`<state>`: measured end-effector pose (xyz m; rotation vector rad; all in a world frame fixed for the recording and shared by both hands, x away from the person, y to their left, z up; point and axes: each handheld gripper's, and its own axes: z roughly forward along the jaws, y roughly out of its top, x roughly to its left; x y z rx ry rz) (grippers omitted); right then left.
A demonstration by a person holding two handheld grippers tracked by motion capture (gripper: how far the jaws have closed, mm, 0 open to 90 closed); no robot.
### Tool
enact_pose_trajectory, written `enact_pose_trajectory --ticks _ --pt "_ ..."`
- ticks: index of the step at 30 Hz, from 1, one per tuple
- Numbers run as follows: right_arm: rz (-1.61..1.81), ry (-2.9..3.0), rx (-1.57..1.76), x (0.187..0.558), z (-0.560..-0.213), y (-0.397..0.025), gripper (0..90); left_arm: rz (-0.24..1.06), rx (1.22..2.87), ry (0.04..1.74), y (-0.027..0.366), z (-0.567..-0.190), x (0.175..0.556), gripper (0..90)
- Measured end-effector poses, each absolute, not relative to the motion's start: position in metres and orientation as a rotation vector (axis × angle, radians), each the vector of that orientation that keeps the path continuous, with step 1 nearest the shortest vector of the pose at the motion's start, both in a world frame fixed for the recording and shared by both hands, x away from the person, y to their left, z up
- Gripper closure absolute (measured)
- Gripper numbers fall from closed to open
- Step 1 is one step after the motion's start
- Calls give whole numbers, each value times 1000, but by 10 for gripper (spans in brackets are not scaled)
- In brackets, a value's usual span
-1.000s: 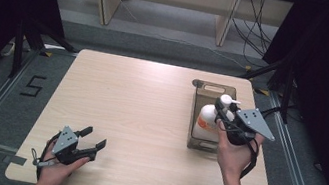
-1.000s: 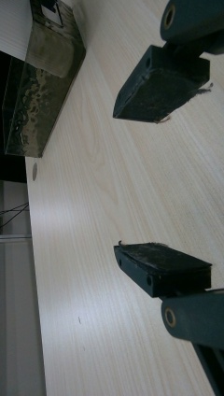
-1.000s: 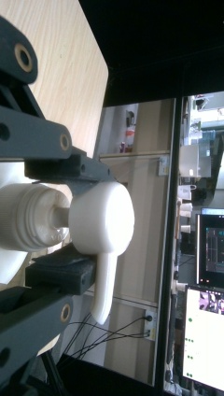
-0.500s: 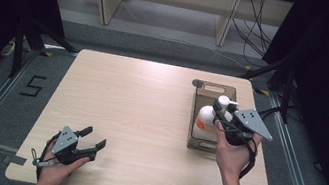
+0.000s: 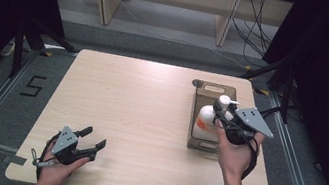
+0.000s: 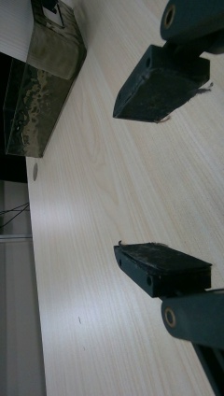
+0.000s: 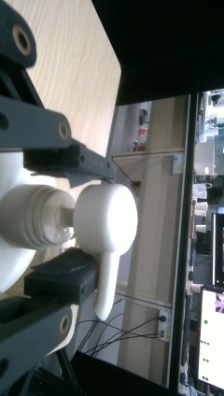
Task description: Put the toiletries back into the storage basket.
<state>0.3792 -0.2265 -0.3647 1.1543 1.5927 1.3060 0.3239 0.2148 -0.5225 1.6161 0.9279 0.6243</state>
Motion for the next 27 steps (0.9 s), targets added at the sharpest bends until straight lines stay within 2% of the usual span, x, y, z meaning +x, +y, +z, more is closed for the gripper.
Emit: enact_pose_trajectory --ticks 5,9,27 --pt "1316 1597 1157 375 -364 -226 443 626 1618 927 215 -522 324 281" --pt "1306 1608 1133 372 -365 -228 421 626 1619 929 215 -522 324 281" --pt "1265 1662 1136 348 -376 -246 411 627 1617 932 215 -522 324 280"
